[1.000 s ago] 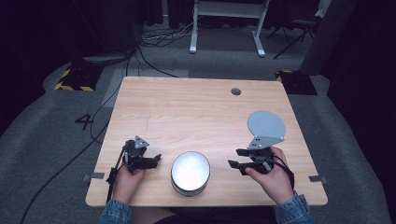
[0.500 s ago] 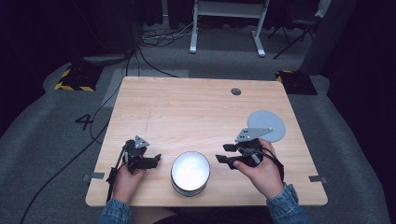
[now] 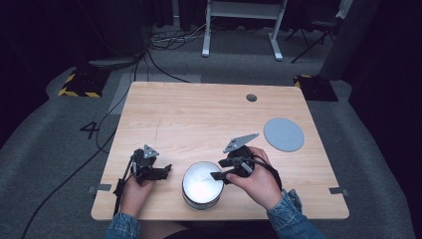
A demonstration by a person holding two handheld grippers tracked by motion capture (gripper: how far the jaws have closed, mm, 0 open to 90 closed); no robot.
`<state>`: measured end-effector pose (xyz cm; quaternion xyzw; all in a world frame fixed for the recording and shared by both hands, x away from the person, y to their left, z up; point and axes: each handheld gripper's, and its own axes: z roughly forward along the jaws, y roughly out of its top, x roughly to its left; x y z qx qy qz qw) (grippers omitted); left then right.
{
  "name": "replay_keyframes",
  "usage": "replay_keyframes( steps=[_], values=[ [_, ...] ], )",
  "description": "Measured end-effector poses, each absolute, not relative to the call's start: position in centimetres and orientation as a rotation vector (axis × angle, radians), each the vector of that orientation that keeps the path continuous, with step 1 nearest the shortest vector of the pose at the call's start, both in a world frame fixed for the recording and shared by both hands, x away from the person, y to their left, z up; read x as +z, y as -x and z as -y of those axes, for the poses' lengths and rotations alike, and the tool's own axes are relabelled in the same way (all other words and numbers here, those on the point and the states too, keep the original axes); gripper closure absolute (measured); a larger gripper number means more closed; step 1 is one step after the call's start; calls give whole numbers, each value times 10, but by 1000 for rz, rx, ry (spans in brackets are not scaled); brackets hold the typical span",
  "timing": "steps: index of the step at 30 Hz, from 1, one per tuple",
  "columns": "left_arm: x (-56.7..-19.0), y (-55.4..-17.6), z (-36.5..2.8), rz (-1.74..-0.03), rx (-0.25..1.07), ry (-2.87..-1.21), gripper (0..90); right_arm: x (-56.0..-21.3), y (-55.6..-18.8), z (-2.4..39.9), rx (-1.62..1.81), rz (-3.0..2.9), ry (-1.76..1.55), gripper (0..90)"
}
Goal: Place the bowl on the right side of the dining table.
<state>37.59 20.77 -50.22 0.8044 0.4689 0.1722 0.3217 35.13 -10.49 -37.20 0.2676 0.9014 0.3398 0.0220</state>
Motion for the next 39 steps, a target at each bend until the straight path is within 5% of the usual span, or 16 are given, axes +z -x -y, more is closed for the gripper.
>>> replay_keyframes(
  steps=[18,39],
  values=[
    [-502,-376,-208,-1231,453,-2113,160,-394,-376,82,915,-2871,-943,799],
    [-502,-376,-208,-1231,452,-2113,160,-378,-383,74,885,-2886,-958,826]
  ],
)
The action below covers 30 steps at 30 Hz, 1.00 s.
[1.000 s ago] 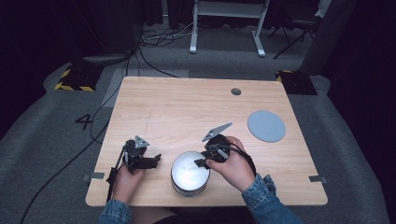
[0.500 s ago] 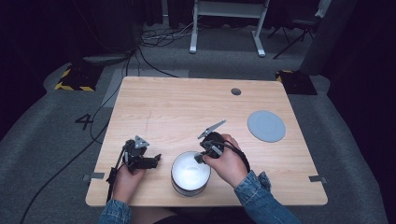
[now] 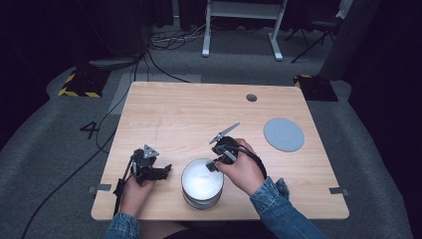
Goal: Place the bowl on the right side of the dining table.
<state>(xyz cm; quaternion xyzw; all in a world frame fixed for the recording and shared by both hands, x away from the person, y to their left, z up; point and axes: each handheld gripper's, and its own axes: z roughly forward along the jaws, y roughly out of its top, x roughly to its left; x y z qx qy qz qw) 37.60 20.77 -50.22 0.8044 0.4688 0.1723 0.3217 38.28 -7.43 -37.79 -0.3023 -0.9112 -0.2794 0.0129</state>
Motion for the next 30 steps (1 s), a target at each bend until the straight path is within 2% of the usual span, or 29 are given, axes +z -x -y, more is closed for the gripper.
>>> replay_keyframes(
  steps=[12,30],
  values=[
    [-502,-376,-208,-1231,452,-2113,160,-346,-395,74,-897,2885,897,827],
    [-502,-376,-208,-1231,452,-2113,159,-322,-420,91,-938,2868,984,826]
  ],
)
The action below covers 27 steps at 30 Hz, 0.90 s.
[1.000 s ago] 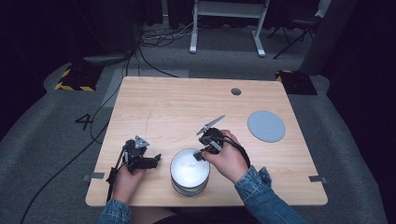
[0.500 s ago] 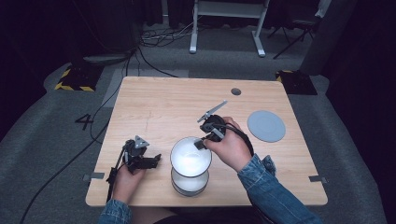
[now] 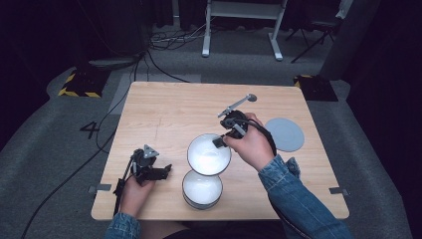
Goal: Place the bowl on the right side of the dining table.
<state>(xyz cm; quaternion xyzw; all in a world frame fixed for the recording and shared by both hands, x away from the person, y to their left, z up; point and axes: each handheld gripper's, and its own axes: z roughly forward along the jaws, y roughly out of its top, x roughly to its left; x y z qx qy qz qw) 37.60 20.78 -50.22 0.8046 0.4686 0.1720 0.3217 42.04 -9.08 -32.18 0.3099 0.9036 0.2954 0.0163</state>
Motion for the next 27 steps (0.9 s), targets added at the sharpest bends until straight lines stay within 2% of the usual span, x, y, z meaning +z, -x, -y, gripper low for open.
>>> replay_keyframes(
  steps=[27],
  values=[
    [-503,-372,-209,-1212,449,-2115,158,-316,-495,174,877,-2580,-1272,826]
  ],
)
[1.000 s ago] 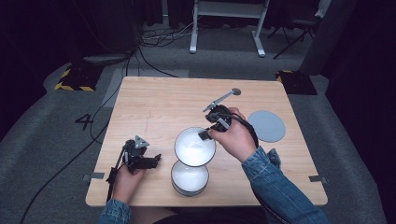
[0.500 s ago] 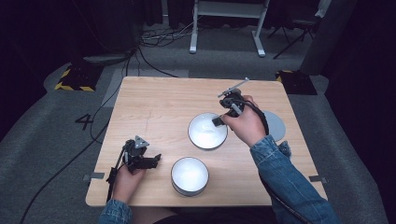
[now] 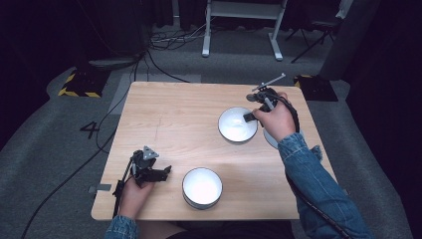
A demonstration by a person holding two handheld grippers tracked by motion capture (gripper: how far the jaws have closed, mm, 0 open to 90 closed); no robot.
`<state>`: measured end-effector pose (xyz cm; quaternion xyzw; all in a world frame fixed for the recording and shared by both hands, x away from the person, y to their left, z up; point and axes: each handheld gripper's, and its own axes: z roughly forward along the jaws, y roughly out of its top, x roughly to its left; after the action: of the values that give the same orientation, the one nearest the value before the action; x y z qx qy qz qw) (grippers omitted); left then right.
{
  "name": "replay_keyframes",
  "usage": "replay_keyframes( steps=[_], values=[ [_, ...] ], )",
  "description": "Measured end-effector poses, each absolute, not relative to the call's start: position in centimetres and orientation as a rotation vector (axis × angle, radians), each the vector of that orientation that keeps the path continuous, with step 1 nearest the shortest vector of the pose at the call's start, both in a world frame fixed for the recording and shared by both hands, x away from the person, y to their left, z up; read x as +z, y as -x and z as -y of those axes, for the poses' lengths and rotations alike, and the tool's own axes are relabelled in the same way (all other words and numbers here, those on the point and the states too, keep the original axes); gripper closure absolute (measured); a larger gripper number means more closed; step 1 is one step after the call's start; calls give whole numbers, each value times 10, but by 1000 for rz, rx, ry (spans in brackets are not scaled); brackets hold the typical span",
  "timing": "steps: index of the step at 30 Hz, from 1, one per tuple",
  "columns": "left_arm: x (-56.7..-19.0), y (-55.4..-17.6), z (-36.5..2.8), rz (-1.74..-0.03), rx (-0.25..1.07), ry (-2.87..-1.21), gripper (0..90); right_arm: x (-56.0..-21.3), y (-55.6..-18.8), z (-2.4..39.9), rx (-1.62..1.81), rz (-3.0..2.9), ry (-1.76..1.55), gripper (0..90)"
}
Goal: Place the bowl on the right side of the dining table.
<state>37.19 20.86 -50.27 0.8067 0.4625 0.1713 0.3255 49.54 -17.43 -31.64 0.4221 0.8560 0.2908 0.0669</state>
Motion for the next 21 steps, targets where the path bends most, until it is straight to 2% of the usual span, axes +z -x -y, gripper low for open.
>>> replay_keyframes(
  steps=[21],
  values=[
    [-503,-376,-208,-1221,450,-2110,159,-314,-547,237,792,-2328,-1494,826]
  ],
)
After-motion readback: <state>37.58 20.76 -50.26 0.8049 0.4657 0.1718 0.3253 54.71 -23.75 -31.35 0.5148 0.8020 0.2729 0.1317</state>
